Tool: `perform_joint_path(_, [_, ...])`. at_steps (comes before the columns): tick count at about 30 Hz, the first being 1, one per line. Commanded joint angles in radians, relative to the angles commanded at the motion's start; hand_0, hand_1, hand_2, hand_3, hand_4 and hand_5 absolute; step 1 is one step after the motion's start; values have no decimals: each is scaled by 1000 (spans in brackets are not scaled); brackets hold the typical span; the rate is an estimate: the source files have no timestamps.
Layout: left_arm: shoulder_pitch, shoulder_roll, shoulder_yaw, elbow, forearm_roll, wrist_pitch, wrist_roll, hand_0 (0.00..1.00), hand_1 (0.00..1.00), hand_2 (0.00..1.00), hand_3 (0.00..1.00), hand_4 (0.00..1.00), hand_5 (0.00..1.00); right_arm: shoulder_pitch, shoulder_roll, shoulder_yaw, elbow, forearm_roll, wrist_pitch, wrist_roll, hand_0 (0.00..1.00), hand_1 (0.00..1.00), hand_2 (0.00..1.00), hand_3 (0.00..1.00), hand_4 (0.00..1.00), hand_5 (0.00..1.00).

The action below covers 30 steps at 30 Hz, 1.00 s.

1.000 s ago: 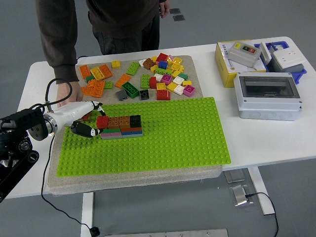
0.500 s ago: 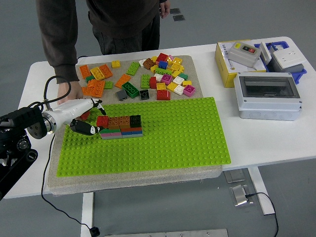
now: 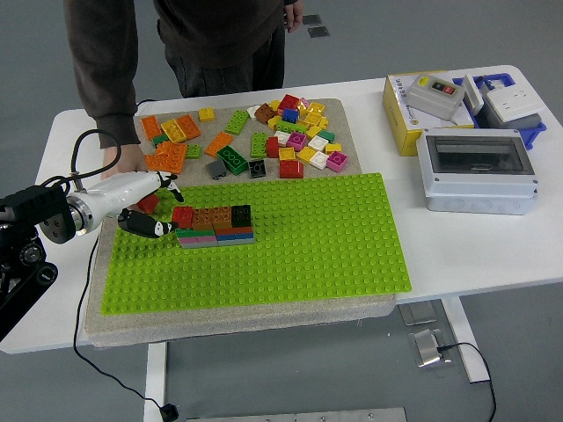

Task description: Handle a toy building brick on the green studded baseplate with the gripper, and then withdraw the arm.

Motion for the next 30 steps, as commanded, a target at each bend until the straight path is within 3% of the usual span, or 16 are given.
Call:
perform_joint_path(12, [4, 49, 0, -50, -7, -2, 0, 995, 991, 983, 703, 703, 314, -5, -2, 2, 0, 6, -3, 0, 637, 564, 528, 796, 673, 998])
perform_joint_path(23, [39, 69, -12, -117, 10, -2, 3, 994, 991, 984, 693, 703, 315, -9, -1, 0, 0, 14, -5, 3, 637, 563, 529, 796, 671, 998])
perform_joint_path(30, [46, 66, -10, -114, 12, 0, 1, 993, 991, 982, 688, 707, 323, -8, 0, -10, 0, 25, -11, 10, 636, 562, 530, 795, 671, 998])
